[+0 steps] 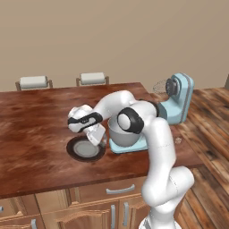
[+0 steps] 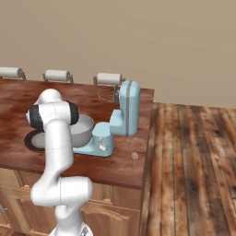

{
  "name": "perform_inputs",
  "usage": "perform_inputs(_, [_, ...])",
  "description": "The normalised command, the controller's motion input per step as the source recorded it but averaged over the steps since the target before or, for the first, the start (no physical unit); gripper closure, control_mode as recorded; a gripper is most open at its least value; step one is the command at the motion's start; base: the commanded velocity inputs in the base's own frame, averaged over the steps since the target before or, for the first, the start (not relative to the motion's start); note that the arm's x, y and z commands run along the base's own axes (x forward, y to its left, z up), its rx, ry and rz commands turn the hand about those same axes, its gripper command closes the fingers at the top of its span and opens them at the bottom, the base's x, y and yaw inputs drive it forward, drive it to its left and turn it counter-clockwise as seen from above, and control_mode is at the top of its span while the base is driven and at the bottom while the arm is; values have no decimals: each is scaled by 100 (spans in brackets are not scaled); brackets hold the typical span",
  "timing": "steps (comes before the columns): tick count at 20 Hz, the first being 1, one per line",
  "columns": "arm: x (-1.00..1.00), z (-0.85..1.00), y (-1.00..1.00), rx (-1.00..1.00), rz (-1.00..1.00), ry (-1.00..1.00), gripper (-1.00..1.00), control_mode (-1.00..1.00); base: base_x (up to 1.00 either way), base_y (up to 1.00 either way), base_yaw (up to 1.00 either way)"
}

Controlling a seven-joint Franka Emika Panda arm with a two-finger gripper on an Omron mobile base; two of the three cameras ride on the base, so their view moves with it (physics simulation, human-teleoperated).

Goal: Add butter and sugar cubes to the stand mixer bowl and then turn on the stand mixer to begin making frosting.

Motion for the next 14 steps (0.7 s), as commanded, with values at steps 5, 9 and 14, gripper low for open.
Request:
perform_inputs(5, [8,-31,1,0,0,3,-100,-100,0,0,0])
perform_inputs(9, [-17,-54,15,-5,0,1,100,-100,0,0,0])
perform_inputs(14, [-46,-48,0,-2,0,0,100,-100,0,0,0])
